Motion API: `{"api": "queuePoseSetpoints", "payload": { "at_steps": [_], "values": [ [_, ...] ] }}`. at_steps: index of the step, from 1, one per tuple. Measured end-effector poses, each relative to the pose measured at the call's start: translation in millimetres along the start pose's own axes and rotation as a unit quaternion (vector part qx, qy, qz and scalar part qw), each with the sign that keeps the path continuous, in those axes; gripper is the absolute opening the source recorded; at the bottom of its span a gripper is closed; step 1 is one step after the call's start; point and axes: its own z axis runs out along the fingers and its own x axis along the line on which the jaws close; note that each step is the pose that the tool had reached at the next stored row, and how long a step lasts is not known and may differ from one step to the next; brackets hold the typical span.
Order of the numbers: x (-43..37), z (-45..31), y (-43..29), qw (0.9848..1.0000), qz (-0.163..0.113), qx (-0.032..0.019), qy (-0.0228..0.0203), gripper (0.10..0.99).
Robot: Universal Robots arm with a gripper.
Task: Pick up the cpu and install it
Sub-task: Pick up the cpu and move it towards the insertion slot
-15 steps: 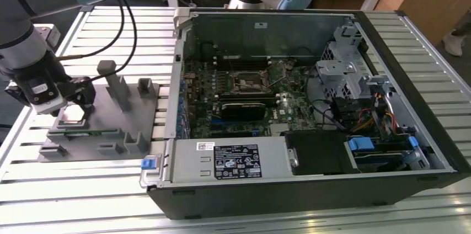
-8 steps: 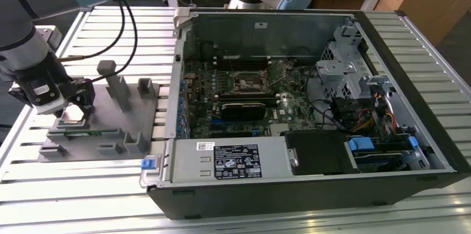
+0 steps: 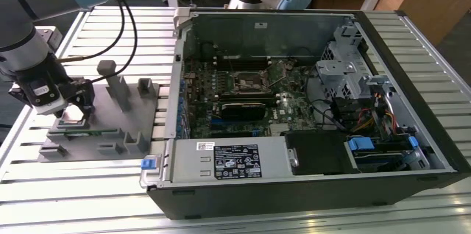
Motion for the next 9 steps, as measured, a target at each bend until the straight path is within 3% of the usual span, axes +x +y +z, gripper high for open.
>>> {"api": "queuePoseSetpoints", "payload": {
  "at_steps": [3,4,9],
  "values": [
    [0.0,0.1,0.0,1.0000,0.000,0.0000,0.0000,0.620],
    [0.0,0.1,0.0,1.0000,0.000,0.0000,0.0000,0.549],
    [0.0,0.1,0.1,1.0000,0.000,0.0002,-0.0001,0.549]
  ]
}}
